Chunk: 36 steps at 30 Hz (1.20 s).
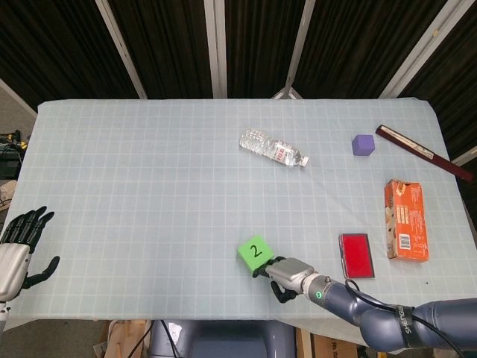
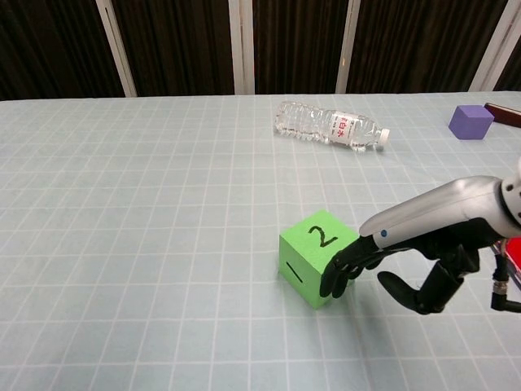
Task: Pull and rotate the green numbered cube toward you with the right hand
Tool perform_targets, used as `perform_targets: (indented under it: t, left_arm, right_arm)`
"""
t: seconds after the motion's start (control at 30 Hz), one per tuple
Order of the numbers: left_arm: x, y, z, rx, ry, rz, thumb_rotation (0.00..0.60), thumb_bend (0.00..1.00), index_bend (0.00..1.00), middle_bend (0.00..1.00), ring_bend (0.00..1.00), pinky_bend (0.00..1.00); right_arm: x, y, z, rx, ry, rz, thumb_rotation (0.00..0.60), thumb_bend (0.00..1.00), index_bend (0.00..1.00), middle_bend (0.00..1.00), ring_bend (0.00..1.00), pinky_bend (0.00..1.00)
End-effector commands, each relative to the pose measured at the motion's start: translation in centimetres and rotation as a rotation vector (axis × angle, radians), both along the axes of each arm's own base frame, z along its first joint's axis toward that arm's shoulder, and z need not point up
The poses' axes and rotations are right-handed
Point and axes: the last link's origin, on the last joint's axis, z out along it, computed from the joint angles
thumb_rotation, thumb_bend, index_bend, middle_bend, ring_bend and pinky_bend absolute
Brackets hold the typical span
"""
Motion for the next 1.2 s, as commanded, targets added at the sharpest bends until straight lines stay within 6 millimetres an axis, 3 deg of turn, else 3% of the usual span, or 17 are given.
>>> perform_targets:
  t: [0.03,0.27,0.87,1.2]
  left_arm:
    - [0.0,0.0,0.0,-0.001,0.0,-0.001,0.6,0.44,0.08,0.0,0.0,0.04]
    - [-0.1,0.0,0.1,0.001,-0.003,0.002,0.6,0.44,0.08,0.0,0.0,0.04]
    - [-0.1,0.1,0.2,-0.001,-0.012,0.001,0.6,0.44,0.08,0.0,0.0,0.04]
    - [-0.2,0.1,0.3,0.002,-0.015,0.003,0.6,0.44,0.08,0.0,0.0,0.04]
  right_arm:
    - [0.8,-0.2,-0.3,0.024,-0.035,-0.024,0.6,0.9,0.17,0.16,0.09,0.0]
    - [1.5,-1.5,-1.1,0.012,-0.077,-0.042,0.6,0.9,0.17,0.16,0.09,0.0]
    - [3.2,-1.5,-2.9,0.141,-0.212,-0.203,0.6,0.9,0.17,0.16,0.1,0.0]
    - [3.8,-2.5,-4.1,0.123,-0.308,-0.26,0.6,0.9,0.17,0.16,0.1,0.0]
